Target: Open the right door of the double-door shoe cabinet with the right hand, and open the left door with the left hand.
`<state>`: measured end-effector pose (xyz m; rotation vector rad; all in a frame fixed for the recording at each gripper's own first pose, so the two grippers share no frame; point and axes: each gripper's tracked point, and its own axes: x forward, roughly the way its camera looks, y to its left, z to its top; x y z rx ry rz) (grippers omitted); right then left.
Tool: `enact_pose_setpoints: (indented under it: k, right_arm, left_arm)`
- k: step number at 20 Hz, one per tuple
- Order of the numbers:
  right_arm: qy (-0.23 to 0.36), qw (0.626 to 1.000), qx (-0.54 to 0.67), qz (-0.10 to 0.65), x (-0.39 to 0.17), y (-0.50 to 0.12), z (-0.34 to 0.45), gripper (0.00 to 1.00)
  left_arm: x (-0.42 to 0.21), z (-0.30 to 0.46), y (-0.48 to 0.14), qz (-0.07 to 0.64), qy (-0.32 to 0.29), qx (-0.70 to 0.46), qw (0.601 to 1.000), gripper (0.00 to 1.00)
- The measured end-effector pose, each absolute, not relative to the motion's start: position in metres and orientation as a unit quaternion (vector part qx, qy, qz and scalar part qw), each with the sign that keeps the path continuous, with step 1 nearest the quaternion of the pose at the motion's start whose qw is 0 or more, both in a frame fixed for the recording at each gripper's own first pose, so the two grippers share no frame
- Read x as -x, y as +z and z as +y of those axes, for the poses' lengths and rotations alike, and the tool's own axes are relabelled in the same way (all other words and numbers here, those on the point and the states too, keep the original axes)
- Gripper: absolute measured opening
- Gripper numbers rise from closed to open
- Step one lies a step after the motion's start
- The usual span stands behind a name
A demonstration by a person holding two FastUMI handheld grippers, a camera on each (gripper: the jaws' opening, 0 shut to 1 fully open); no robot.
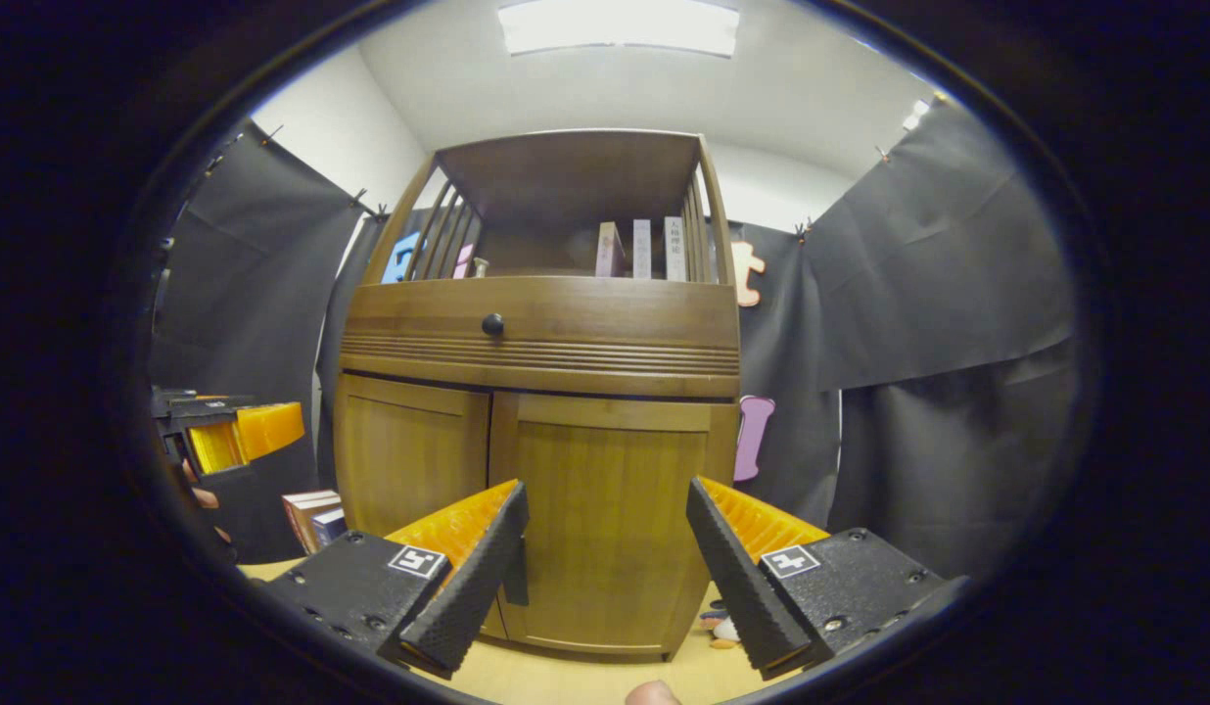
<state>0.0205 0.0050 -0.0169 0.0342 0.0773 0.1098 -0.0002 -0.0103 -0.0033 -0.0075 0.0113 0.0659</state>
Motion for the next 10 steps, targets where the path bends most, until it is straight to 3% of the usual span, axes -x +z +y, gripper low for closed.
enact_pose_setpoints:
  k: [10]
  right_arm:
    - [0.078, 0.994, -0.027, 0.067, -0.046, -0.039, 0.034, 1.00]
  left_arm:
    - [0.000, -0.005, -0.007, 0.006, 0.029, -0.014, 0.999, 0.94]
